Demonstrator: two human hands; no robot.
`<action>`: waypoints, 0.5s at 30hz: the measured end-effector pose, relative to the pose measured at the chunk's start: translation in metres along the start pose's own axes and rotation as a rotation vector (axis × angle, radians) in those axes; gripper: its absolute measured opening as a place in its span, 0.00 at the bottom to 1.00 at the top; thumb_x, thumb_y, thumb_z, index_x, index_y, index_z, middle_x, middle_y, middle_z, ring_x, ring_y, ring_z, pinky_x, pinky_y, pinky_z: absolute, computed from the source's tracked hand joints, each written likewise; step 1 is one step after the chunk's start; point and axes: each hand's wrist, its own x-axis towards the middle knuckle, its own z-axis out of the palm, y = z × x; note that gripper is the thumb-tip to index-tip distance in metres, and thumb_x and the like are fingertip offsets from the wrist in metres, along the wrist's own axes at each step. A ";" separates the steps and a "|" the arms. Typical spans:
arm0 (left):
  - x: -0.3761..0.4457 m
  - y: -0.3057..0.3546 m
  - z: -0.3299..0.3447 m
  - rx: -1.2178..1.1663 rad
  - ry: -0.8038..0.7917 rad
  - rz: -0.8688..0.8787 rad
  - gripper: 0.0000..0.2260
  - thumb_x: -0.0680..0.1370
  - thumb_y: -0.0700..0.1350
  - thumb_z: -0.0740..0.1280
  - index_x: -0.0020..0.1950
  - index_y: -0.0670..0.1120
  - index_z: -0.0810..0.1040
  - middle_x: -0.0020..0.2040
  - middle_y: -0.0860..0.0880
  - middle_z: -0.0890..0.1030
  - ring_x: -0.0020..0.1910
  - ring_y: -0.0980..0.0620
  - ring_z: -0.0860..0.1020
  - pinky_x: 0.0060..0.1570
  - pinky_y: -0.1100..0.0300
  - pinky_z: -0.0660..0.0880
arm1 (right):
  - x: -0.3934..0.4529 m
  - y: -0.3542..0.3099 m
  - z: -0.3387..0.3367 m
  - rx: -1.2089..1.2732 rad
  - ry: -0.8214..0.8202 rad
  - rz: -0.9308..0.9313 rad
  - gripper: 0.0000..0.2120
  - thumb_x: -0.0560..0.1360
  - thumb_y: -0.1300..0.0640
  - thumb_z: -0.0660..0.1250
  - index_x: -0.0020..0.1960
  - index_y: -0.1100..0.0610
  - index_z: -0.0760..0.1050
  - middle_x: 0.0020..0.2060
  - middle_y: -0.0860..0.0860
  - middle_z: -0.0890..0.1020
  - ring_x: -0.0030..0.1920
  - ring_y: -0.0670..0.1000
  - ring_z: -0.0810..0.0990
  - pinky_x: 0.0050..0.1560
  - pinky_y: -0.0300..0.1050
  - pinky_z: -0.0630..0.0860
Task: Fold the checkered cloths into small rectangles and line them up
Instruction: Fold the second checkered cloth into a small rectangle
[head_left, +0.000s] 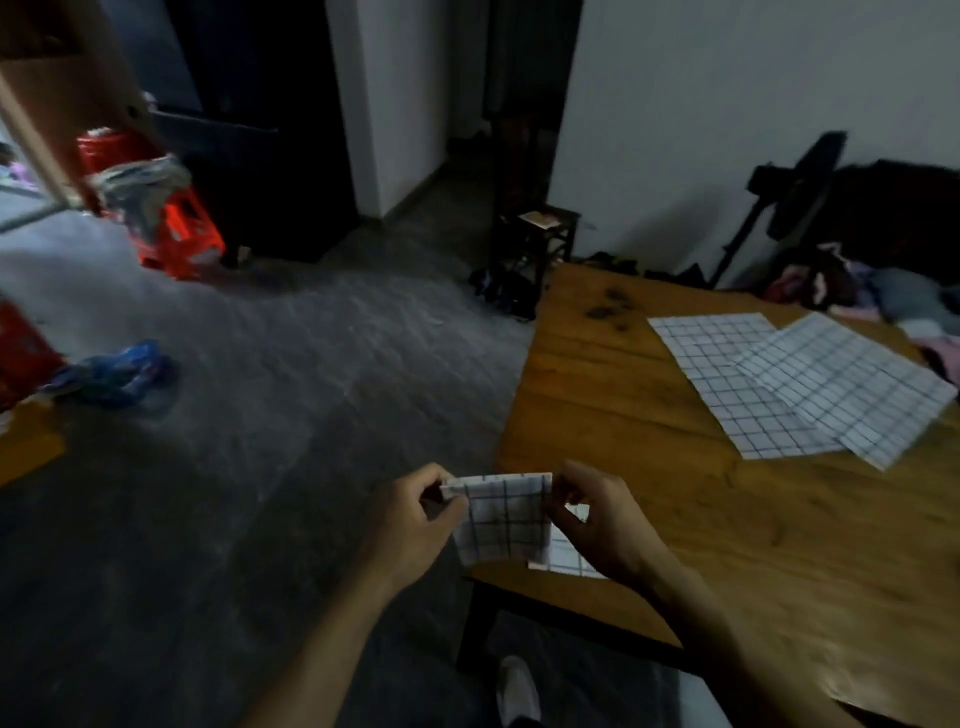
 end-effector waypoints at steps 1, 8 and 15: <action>0.011 0.001 0.003 0.004 -0.030 0.003 0.05 0.75 0.45 0.70 0.41 0.55 0.77 0.39 0.54 0.81 0.40 0.54 0.80 0.41 0.46 0.80 | 0.002 0.008 -0.001 0.014 0.014 0.030 0.07 0.76 0.60 0.68 0.45 0.48 0.74 0.41 0.40 0.79 0.45 0.40 0.78 0.45 0.36 0.76; 0.095 0.017 0.025 0.034 -0.148 0.019 0.05 0.77 0.43 0.70 0.45 0.54 0.78 0.43 0.54 0.82 0.44 0.55 0.81 0.44 0.49 0.82 | 0.052 0.068 -0.016 0.078 0.083 0.098 0.10 0.76 0.59 0.68 0.44 0.45 0.71 0.42 0.42 0.78 0.45 0.40 0.77 0.43 0.39 0.77; 0.189 0.024 0.050 0.146 -0.183 0.042 0.10 0.74 0.45 0.74 0.50 0.57 0.78 0.49 0.61 0.81 0.52 0.62 0.78 0.51 0.59 0.76 | 0.104 0.118 -0.045 0.195 0.185 0.146 0.07 0.76 0.59 0.65 0.49 0.47 0.73 0.47 0.42 0.79 0.50 0.40 0.78 0.49 0.41 0.78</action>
